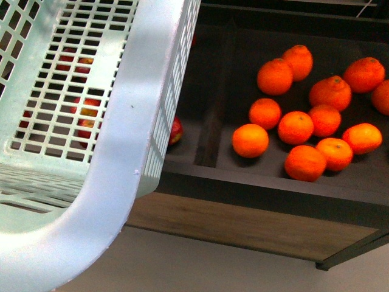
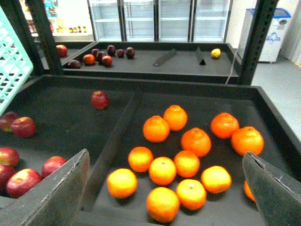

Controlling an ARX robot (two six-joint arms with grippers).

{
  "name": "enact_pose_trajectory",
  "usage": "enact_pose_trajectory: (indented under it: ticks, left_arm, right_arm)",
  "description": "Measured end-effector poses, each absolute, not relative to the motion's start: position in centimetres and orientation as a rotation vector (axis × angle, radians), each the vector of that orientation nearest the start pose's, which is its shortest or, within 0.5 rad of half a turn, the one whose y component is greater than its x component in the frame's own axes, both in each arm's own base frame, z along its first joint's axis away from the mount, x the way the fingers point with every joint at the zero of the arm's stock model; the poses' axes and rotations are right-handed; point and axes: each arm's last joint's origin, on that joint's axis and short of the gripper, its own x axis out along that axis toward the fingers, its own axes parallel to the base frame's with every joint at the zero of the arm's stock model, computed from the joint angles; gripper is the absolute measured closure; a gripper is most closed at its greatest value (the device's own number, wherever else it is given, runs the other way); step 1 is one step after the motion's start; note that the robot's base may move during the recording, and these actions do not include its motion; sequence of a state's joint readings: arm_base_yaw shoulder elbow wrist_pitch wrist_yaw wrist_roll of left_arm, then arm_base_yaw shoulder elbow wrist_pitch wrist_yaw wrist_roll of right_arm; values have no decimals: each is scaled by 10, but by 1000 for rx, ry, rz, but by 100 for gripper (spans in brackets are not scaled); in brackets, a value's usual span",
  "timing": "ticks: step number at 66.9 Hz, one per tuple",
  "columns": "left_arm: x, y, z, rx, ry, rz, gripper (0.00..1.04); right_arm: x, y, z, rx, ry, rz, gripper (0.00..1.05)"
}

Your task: Pick lemon and mango into basket

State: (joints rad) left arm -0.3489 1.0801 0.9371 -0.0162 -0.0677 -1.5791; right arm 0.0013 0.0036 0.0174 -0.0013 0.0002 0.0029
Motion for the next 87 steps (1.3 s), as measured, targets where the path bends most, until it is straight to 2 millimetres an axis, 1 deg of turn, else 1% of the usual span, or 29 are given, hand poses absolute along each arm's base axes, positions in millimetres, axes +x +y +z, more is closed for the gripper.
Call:
enact_pose_trajectory:
  ticks: [87]
  left_arm:
    - [228,-81,345,-1531,342,-93,89]
  right_arm:
    - [97,0,169,2,-12,0,9]
